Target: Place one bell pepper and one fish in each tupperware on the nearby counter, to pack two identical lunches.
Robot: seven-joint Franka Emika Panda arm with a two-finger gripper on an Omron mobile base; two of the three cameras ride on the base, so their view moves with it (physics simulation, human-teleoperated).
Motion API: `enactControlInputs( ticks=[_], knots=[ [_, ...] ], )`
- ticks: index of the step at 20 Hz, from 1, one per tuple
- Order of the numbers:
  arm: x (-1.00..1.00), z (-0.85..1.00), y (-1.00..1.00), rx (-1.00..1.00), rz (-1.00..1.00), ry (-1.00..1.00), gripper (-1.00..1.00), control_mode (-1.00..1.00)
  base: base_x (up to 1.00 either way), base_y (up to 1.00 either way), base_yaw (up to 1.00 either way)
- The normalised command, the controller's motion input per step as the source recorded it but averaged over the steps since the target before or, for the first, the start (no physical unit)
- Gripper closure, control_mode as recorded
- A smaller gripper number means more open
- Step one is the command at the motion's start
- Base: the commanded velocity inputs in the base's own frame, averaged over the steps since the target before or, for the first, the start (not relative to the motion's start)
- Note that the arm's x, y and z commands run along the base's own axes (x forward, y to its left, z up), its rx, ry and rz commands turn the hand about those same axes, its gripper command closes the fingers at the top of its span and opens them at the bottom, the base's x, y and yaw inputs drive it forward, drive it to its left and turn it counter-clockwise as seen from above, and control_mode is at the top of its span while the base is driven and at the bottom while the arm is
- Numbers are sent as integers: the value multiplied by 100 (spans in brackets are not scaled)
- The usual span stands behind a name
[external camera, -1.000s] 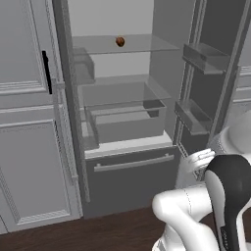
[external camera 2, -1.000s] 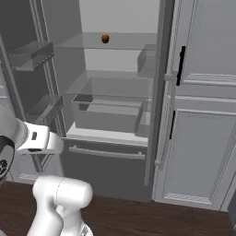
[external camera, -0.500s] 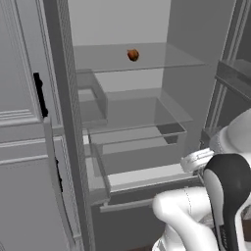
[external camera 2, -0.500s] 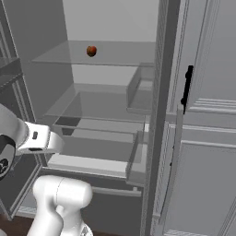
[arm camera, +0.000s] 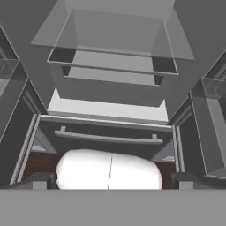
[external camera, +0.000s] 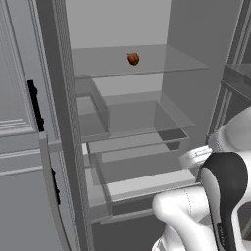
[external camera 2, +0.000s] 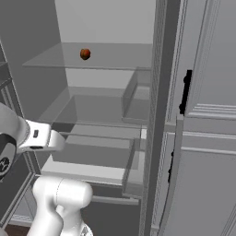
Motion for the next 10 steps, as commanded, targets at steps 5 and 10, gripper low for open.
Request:
enactControlInputs(
  ticks=[5, 10],
  knots=[
    [12, 26, 0, 0, -4, -21, -100, -100, 0, 0, 0],
    [3, 63, 0, 5, -2, -19, -100, -100, 0, 0, 0]
  ],
)
